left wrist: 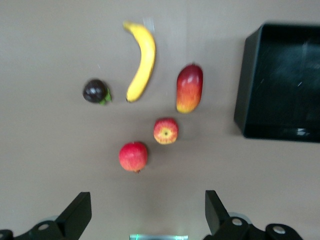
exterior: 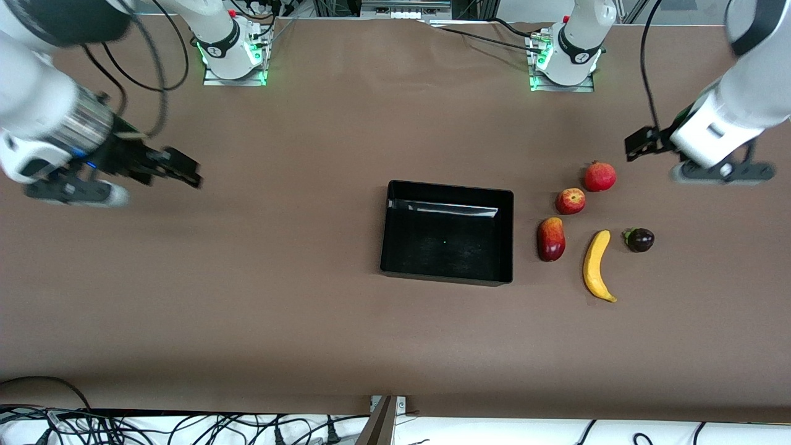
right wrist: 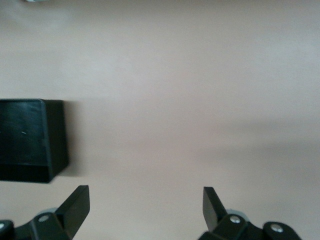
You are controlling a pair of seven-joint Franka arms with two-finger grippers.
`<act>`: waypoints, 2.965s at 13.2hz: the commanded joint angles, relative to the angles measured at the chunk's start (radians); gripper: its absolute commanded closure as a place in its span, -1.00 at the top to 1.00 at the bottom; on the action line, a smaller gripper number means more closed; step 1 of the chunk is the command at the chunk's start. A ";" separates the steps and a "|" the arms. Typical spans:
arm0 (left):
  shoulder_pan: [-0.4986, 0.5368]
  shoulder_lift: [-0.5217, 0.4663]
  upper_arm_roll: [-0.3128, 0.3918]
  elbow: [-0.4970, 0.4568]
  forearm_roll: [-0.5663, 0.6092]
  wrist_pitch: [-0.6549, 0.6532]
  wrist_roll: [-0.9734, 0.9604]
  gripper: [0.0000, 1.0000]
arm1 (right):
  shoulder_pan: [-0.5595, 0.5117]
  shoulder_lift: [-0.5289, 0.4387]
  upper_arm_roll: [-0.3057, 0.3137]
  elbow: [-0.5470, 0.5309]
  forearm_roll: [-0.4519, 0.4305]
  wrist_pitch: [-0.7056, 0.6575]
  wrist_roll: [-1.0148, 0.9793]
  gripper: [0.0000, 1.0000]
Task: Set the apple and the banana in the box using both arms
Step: 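Lower the left gripper onto the small red apple and close, then carry the apple into the black box and open the left gripper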
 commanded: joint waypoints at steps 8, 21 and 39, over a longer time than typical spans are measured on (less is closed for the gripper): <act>-0.010 0.237 -0.012 -0.367 0.066 0.561 0.005 1.00 | -0.444 -0.184 0.437 -0.225 -0.147 0.040 -0.093 1.00; -0.001 0.298 -0.011 -0.509 0.086 0.726 0.006 -0.66 | -0.436 -0.167 0.440 -0.219 -0.143 0.060 -0.083 1.00; -0.273 0.408 -0.063 -0.016 -0.122 0.437 -0.367 -0.94 | -0.424 -0.167 0.442 -0.219 -0.145 0.052 -0.080 1.00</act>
